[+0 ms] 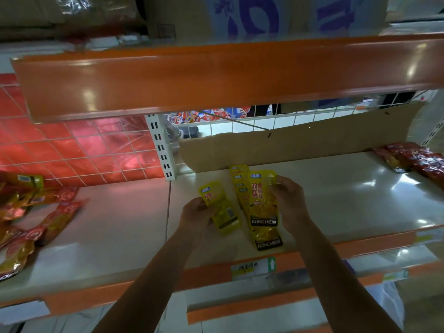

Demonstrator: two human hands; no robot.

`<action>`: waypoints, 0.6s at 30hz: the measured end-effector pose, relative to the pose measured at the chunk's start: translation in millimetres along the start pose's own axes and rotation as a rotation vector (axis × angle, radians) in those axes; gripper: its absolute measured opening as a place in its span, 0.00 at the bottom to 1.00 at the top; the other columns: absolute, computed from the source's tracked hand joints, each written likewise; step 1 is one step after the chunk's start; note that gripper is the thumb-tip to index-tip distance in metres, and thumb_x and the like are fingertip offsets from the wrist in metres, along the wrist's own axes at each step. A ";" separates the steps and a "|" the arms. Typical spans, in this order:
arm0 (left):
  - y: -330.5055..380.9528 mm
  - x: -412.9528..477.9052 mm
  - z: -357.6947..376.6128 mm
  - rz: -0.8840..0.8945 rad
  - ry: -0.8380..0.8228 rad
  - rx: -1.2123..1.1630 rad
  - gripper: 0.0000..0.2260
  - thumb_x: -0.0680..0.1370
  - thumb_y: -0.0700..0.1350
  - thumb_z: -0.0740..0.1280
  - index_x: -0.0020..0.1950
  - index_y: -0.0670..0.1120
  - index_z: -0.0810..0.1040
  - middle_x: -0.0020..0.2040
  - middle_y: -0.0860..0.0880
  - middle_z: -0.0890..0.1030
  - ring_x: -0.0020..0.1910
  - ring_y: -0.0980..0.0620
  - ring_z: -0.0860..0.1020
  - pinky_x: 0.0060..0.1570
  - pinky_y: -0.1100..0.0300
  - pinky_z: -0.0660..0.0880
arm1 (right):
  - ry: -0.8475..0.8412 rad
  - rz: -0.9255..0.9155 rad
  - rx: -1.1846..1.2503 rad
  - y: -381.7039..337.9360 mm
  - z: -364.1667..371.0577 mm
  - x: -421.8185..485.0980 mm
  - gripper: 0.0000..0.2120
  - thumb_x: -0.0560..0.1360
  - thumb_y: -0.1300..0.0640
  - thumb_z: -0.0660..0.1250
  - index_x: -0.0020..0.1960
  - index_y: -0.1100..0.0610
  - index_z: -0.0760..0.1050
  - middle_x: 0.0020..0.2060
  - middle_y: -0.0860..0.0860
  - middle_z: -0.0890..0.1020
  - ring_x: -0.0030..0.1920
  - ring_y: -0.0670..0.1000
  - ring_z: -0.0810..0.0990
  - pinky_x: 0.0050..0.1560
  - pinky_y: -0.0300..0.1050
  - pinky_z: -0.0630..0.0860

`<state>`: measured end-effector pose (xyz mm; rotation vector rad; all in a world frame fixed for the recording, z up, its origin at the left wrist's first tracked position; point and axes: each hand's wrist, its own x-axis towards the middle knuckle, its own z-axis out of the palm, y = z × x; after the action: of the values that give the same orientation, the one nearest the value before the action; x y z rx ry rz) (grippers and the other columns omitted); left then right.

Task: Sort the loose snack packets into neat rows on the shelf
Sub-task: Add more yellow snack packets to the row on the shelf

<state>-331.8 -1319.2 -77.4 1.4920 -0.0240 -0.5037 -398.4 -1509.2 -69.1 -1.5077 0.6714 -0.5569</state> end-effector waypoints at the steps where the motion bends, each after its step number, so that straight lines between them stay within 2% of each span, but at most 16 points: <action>1: 2.5 7.6 0.4 0.002 -0.013 0.008 0.09 0.74 0.29 0.66 0.46 0.42 0.81 0.46 0.41 0.83 0.42 0.46 0.82 0.36 0.60 0.80 | 0.002 -0.005 -0.029 0.4 4.2 2.9 0.16 0.72 0.67 0.62 0.40 0.48 0.82 0.31 0.49 0.80 0.34 0.52 0.78 0.40 0.53 0.77; 4: 10.9 37.0 -0.5 0.000 0.000 0.091 0.08 0.70 0.32 0.72 0.45 0.43 0.83 0.47 0.39 0.84 0.45 0.43 0.83 0.44 0.53 0.81 | -0.008 -0.026 -0.086 0.2 14.9 8.2 0.16 0.71 0.65 0.63 0.38 0.46 0.82 0.32 0.49 0.82 0.35 0.53 0.79 0.43 0.59 0.79; 6: 12.1 63.5 -3.7 -0.007 0.035 0.187 0.09 0.62 0.40 0.75 0.41 0.47 0.84 0.44 0.43 0.85 0.46 0.42 0.83 0.50 0.46 0.80 | -0.010 -0.032 -0.081 0.3 20.1 11.3 0.14 0.71 0.66 0.62 0.42 0.49 0.82 0.31 0.47 0.81 0.34 0.51 0.78 0.41 0.56 0.79; 8: -0.1 103.4 -10.4 -0.018 0.081 0.267 0.10 0.57 0.44 0.72 0.37 0.51 0.85 0.41 0.46 0.85 0.43 0.43 0.84 0.49 0.45 0.80 | -0.007 -0.037 -0.082 0.1 23.6 14.6 0.13 0.72 0.66 0.62 0.44 0.52 0.82 0.30 0.47 0.80 0.33 0.50 0.77 0.39 0.53 0.77; 11: 10.3 116.7 -5.7 -0.036 0.093 0.360 0.07 0.61 0.45 0.74 0.36 0.56 0.85 0.42 0.49 0.85 0.44 0.45 0.83 0.50 0.48 0.80 | 0.008 -0.033 -0.103 1.1 27.5 21.2 0.12 0.72 0.64 0.63 0.44 0.51 0.81 0.31 0.48 0.80 0.34 0.51 0.77 0.40 0.52 0.78; 14: 29.5 103.4 3.5 0.010 0.085 0.535 0.06 0.69 0.46 0.72 0.44 0.53 0.85 0.45 0.50 0.84 0.47 0.48 0.82 0.51 0.55 0.79 | 0.020 -0.009 -0.103 2.0 31.5 26.6 0.12 0.72 0.63 0.63 0.48 0.51 0.81 0.33 0.48 0.82 0.36 0.55 0.80 0.42 0.53 0.79; 16: 32.7 103.0 6.1 0.033 0.076 0.578 0.09 0.68 0.46 0.71 0.46 0.51 0.85 0.46 0.48 0.84 0.47 0.47 0.81 0.52 0.54 0.78 | 0.026 -0.005 -0.119 2.2 32.7 29.7 0.13 0.71 0.60 0.64 0.52 0.51 0.81 0.38 0.50 0.84 0.41 0.56 0.83 0.45 0.58 0.81; 18: 32.7 104.6 5.1 0.025 0.050 0.547 0.09 0.65 0.46 0.71 0.43 0.52 0.85 0.45 0.48 0.85 0.47 0.47 0.81 0.52 0.53 0.79 | 0.038 -0.002 -0.120 2.1 32.3 32.3 0.13 0.70 0.60 0.64 0.53 0.51 0.80 0.40 0.51 0.84 0.42 0.55 0.83 0.47 0.60 0.81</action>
<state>-229.5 -1359.1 -76.0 2.0356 -0.1513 -0.4587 -353.0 -1509.2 -74.7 -1.6132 0.7445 -0.5560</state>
